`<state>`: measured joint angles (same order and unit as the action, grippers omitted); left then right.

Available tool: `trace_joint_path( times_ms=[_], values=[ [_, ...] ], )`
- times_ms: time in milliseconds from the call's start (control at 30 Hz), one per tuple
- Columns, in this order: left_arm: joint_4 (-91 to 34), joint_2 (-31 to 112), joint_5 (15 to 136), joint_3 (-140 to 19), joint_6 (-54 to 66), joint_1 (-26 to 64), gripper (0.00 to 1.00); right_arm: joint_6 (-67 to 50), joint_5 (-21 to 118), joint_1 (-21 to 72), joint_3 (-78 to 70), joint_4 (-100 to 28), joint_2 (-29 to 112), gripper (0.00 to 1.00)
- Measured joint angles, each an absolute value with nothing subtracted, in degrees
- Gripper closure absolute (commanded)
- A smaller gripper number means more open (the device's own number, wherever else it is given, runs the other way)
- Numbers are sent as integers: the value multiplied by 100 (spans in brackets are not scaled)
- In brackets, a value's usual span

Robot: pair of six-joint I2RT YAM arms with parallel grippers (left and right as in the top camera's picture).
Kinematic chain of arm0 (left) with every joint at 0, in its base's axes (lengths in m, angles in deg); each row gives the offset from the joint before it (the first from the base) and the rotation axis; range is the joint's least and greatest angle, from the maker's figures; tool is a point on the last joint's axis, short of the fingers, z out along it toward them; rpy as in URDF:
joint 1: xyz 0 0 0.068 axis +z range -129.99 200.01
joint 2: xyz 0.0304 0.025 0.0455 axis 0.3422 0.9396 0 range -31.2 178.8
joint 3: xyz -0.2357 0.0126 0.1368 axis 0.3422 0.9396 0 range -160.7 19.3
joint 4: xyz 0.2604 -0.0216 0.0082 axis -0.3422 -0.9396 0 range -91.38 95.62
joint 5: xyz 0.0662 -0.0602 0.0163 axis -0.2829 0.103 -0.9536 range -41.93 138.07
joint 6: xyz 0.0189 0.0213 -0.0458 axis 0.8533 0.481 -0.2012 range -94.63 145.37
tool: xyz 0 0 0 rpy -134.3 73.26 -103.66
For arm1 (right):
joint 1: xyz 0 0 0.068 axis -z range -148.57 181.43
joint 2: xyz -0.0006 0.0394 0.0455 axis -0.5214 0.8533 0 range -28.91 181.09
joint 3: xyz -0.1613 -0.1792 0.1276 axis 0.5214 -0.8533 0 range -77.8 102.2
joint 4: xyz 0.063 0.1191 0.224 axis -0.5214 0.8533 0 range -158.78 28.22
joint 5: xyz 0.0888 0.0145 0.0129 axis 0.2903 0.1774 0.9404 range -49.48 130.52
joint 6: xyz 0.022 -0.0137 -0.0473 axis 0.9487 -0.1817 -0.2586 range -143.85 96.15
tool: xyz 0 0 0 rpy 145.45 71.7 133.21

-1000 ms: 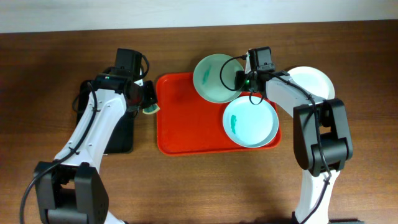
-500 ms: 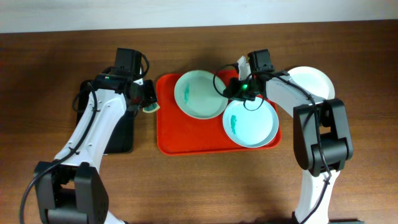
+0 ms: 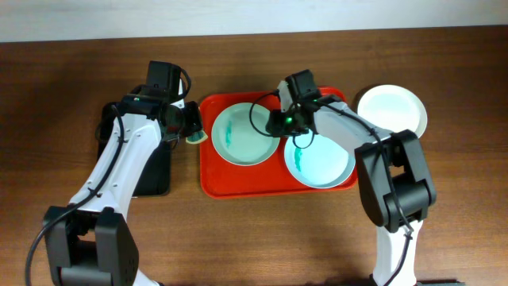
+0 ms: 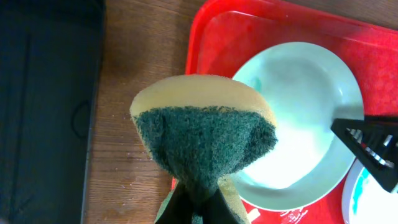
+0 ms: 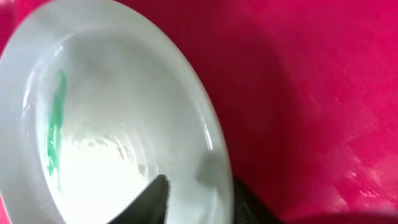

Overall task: Clean dirty plates on tray and stack at the side
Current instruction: 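Hold the back plate with the right gripper and scrub it with the sponge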

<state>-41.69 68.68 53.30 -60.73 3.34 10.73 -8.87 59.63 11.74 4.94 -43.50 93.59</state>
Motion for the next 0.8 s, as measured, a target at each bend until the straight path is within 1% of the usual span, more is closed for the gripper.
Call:
trace_joint_path(
  times_ms=[33, 167, 333, 367, 533, 800],
  values=[
    [-4169, 6868, 5354, -6073, 334, 1064, 100, -900, 5858, 1122, 498, -4400, 9357, 61],
    [-4164, 6929, 5400, -6073, 334, 874, 100, -1101, 5594, 1032, 501, -4545, 9357, 74],
    [-3992, 7220, 5437, -6073, 304, 531, 100, -1215, 5467, 1032, 498, -4477, 9357, 85],
    [-3948, 7311, 5444, -6073, 280, 459, 100, -1228, 5450, 1032, 498, -4444, 9357, 89],
    [-3622, 7596, 5584, -6071, 179, 264, 100, -1226, 5447, 1032, 498, -4326, 9357, 95],
    [-2768, 8422, 5759, -6069, -133, 24, 100, -1092, 5454, 1034, 505, -4324, 9354, 96]
  ],
)
